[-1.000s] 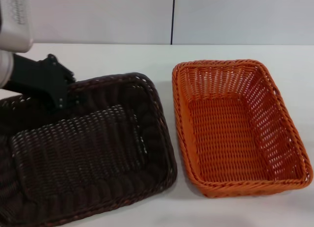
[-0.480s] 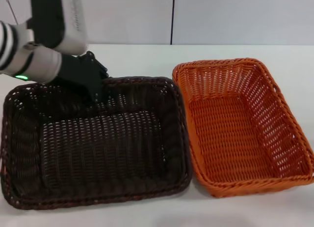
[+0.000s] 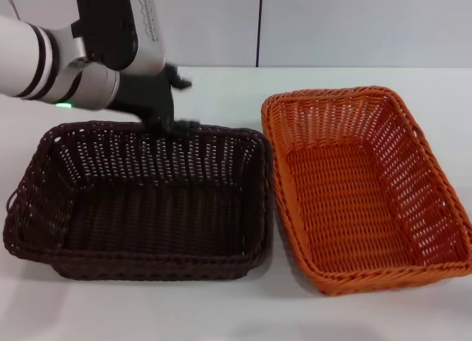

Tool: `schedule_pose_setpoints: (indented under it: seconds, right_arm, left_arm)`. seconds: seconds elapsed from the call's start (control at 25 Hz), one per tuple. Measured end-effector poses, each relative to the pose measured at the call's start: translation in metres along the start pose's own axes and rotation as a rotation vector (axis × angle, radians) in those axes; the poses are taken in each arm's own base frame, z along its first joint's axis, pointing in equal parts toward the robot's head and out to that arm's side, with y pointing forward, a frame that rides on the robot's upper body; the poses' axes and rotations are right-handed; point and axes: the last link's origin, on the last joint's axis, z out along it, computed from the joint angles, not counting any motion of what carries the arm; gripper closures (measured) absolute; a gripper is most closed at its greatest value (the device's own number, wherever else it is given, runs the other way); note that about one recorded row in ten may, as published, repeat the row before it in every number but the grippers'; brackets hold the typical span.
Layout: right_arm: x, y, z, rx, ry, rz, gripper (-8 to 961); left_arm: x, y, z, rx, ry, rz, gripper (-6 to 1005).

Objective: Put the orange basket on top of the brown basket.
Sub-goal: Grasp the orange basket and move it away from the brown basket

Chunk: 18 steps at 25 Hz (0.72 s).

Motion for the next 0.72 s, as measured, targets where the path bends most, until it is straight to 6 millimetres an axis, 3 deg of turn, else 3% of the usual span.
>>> schedule_pose_setpoints:
  seconds: [0.12,0.28,0.4,0.48,0.52,0.56,0.6,0.64,0.68,0.72]
  right_arm:
    - [0.0,-0.002,0.0,0.008,0.0,0.001,183]
    - [-0.007,0.0,0.004,0.023,-0.028,0.029,183]
    - [-0.017,0.007,0.014,0.023,-0.069,0.067,183]
    - [-0.039,0.022,0.032,-0.028,-0.124,0.125,183]
    - [-0.039,0.022,0.032,-0.028,-0.124,0.125,183]
    - [-0.046,0.029,0.039,-0.061,-0.128,0.143,183]
    - [-0.065,0.048,0.055,-0.171,-0.115,0.176,183]
    - [-0.065,0.048,0.055,-0.171,-0.115,0.176,183]
    - [-0.074,0.059,0.06,-0.231,-0.099,0.183,183]
    - [-0.087,0.072,0.067,-0.313,-0.074,0.185,183]
  left_arm:
    - [0.003,-0.004,-0.004,0.183,0.057,-0.041,364]
    - [-0.003,0.001,-0.012,0.544,0.205,-0.26,285]
    - [-0.027,0.027,-0.007,0.76,0.319,-0.499,226]
    - [-0.051,0.037,-0.017,0.938,0.408,-0.632,186]
    - [-0.063,0.042,-0.025,1.022,0.445,-0.674,186]
    - [-0.063,0.042,-0.025,1.022,0.445,-0.674,186]
    - [-0.09,0.053,-0.037,1.16,0.488,-0.741,186]
    - [-0.09,0.053,-0.037,1.16,0.488,-0.741,186]
    - [-0.113,0.066,-0.04,1.224,0.488,-0.789,186]
    - [-0.113,0.066,-0.04,1.224,0.488,-0.789,186]
